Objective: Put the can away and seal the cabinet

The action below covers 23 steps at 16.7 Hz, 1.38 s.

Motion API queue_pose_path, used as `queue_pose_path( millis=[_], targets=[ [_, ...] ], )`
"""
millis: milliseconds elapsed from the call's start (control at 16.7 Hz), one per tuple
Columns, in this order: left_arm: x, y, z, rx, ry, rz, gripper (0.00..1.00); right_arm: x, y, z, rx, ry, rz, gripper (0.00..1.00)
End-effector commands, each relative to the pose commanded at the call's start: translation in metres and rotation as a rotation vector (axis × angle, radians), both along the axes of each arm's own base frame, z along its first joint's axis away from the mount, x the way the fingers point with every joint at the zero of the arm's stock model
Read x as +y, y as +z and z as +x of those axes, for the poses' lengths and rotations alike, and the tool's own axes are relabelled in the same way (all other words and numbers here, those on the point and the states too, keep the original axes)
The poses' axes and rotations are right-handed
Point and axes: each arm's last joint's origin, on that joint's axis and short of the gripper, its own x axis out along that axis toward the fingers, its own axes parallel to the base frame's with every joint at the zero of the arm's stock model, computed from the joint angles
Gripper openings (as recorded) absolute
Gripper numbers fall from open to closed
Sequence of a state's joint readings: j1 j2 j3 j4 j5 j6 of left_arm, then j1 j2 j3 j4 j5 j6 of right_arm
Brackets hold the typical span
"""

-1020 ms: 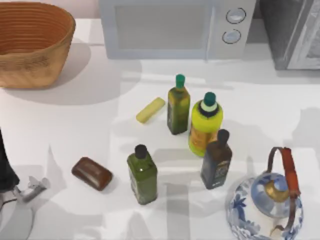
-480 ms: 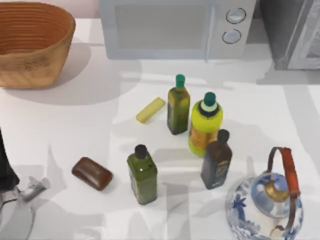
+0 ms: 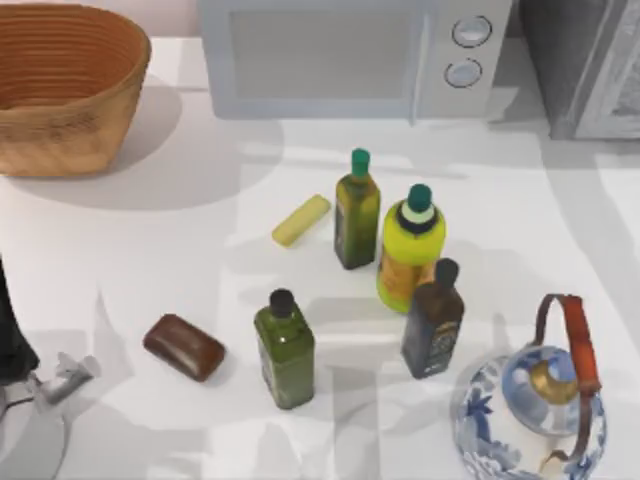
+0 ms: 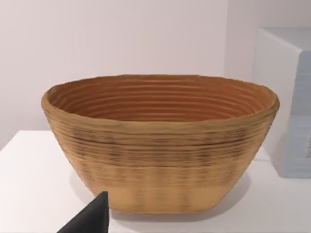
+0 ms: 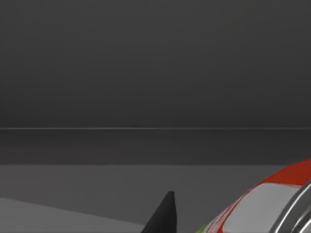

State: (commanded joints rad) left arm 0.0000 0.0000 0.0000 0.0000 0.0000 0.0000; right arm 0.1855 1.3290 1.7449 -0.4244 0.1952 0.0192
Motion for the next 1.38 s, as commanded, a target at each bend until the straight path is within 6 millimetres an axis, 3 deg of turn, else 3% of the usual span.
queue_pose_path(
  millis=[420,780,1080,1380],
  targets=[
    [0.000,0.000,0.000,0.000,0.000,0.000,1.00,0.002,-0.003,0.010,0.031,0.010,-0.004,0.00],
    [0.000,0.000,0.000,0.000,0.000,0.000,1.00,0.020,0.010,0.073,0.071,0.078,-0.012,0.00],
    [0.000,0.000,0.000,0.000,0.000,0.000,1.00,0.015,0.035,0.113,-0.026,0.052,0.005,0.00],
    [0.000,0.000,0.000,0.000,0.000,0.000,1.00,-0.001,0.020,0.148,0.001,0.001,0.002,0.00]
  ],
)
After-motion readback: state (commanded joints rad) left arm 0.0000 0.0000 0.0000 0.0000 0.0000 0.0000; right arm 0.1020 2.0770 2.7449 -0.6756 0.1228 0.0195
